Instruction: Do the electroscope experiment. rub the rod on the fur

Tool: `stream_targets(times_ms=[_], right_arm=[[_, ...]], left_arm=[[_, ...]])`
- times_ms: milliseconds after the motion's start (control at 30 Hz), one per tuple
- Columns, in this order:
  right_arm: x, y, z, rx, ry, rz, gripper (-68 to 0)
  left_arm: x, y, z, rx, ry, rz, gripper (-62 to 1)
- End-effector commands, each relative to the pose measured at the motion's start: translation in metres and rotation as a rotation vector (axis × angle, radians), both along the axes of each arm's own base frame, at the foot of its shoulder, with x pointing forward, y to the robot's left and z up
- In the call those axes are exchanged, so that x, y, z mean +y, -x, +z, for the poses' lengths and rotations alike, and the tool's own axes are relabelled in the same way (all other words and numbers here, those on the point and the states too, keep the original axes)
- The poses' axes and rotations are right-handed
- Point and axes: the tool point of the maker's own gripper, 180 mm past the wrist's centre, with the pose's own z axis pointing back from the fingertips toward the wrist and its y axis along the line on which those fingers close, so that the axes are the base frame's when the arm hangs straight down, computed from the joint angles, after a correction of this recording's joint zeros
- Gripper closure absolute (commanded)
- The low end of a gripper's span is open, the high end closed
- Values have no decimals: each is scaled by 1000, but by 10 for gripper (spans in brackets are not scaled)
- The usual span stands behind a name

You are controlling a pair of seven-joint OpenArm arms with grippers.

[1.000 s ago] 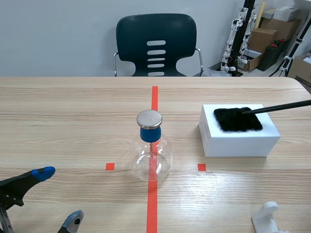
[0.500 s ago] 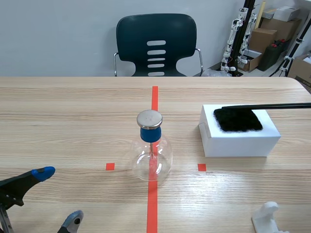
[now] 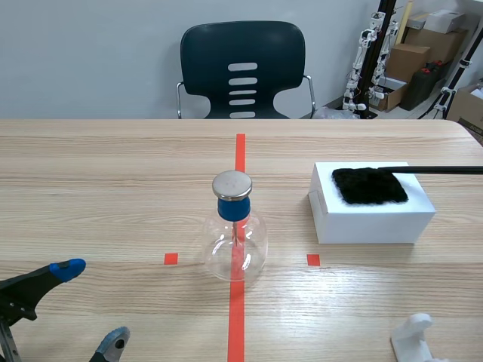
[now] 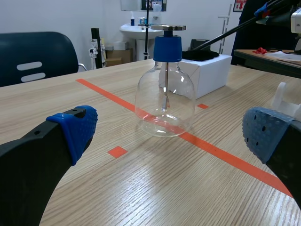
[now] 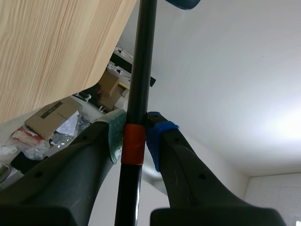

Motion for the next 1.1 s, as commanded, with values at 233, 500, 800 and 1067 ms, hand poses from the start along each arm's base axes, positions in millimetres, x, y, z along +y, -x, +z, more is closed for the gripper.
stream_targets(times_ms=[233, 500, 800, 1067], right_arm=[[44, -1, 5, -12, -63, 137, -15], [51, -2, 7, -29, -87, 132, -15], [38, 0, 34, -86, -265, 53, -15], [26, 20, 61, -155, -412, 16, -15]], left_arm=[[-1, -3, 7, -25, 24, 2, -623], [-1, -3, 7, -25, 24, 2, -623], [-1, -3, 7, -25, 24, 2, -623], [-1, -3, 7, -25, 24, 2, -623]])
